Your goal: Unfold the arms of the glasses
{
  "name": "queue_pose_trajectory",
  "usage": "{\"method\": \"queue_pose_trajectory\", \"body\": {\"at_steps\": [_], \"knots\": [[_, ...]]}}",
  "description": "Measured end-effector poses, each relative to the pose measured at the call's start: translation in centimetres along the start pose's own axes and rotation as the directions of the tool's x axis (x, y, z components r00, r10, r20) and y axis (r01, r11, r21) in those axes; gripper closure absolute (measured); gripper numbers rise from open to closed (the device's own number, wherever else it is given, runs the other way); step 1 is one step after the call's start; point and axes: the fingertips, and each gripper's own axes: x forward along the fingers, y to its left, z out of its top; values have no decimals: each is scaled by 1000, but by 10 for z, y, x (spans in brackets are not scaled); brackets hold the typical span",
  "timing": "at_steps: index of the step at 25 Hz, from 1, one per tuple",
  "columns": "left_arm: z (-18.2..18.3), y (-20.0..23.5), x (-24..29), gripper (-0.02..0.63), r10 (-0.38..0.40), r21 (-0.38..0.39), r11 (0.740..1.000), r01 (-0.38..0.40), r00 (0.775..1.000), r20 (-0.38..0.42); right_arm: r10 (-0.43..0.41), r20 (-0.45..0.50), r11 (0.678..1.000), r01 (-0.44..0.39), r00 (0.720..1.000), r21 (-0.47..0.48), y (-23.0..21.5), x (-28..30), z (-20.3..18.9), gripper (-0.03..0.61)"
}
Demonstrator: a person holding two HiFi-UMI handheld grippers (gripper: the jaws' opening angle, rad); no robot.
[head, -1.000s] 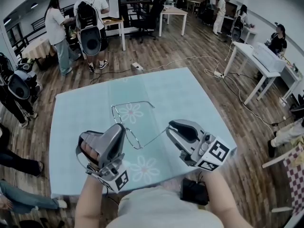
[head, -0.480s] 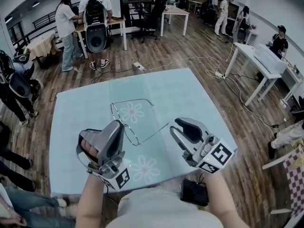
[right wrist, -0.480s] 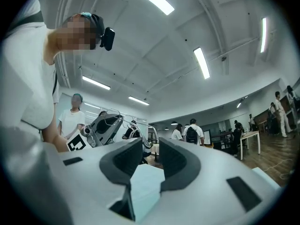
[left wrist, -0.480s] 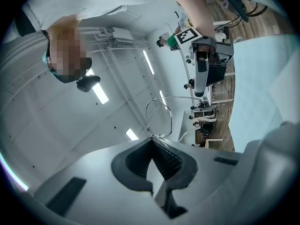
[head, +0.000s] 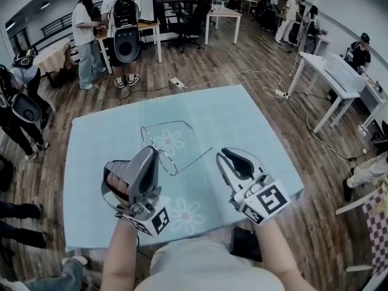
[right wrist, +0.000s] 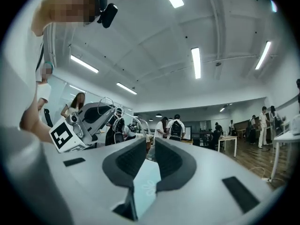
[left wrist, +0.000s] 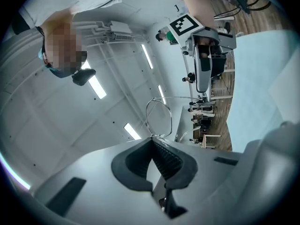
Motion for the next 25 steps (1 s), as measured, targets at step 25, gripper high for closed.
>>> {"method": "queue_pose_trajectory", "body": {"at_steps": [25], "knots": [[-11,-14,13,621,13,-32,999,-17,994,-107,-115,-90,993,116,989,12,-6,16,-17,571]]}}
